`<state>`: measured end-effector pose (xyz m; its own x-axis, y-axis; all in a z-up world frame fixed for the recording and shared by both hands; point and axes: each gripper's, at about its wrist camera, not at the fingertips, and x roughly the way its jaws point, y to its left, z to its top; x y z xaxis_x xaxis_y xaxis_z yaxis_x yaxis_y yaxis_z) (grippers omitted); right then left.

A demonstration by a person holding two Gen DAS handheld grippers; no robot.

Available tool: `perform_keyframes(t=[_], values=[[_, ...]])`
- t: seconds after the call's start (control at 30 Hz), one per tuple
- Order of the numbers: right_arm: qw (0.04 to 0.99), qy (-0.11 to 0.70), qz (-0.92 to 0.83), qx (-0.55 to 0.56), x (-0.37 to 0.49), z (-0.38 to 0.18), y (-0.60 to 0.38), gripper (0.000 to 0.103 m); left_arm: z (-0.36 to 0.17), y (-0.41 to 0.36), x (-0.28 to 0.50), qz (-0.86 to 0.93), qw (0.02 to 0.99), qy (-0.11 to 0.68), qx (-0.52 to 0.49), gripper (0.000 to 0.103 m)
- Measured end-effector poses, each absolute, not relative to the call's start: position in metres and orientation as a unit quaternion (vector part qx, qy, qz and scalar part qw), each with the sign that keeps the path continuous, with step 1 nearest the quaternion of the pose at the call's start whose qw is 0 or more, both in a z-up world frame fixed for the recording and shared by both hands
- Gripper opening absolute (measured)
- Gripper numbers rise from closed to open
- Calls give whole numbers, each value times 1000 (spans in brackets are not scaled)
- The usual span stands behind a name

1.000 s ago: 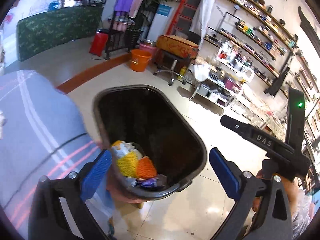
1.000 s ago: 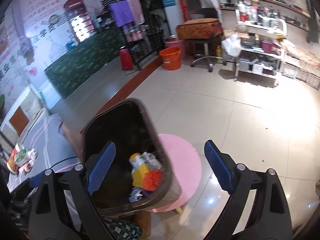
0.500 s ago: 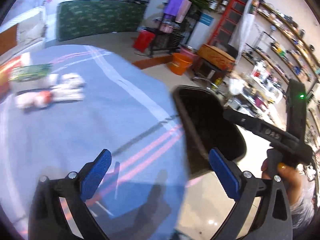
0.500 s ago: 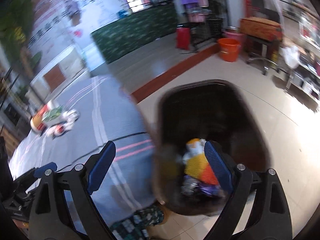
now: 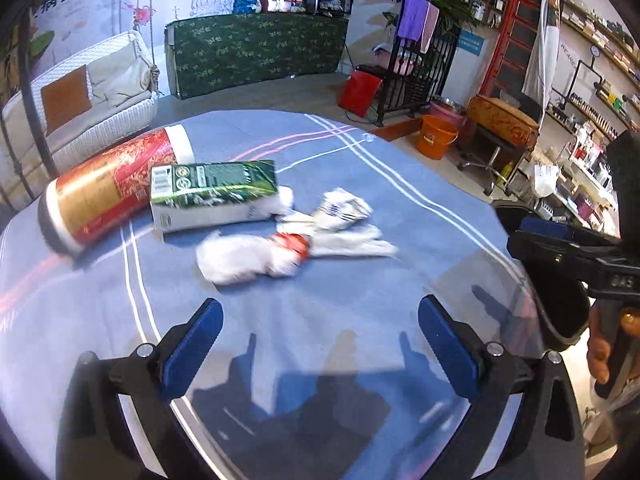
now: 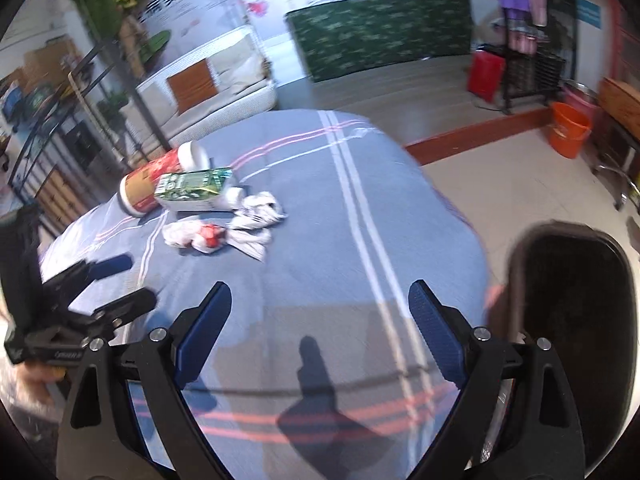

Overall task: Collect trash
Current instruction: 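Move the left tool back to the table and grasp the white plastic bag with red print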

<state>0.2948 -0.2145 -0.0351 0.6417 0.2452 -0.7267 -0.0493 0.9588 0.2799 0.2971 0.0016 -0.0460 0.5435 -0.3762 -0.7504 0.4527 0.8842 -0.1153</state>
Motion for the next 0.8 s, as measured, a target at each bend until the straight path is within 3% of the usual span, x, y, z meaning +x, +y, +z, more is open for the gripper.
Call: perform_keyframes(t=[0.4, 0.6, 0.8], values=[[878, 448, 125, 115, 379, -50, -180, 89, -78, -11, 358, -265, 851, 430, 143, 91], [867, 464, 131, 124, 403, -63, -170, 89, -93, -9, 358, -267, 840, 445, 157, 50], [856, 483, 131, 131, 422, -75, -161, 81, -91, -7, 340, -267, 845, 424, 184, 21]])
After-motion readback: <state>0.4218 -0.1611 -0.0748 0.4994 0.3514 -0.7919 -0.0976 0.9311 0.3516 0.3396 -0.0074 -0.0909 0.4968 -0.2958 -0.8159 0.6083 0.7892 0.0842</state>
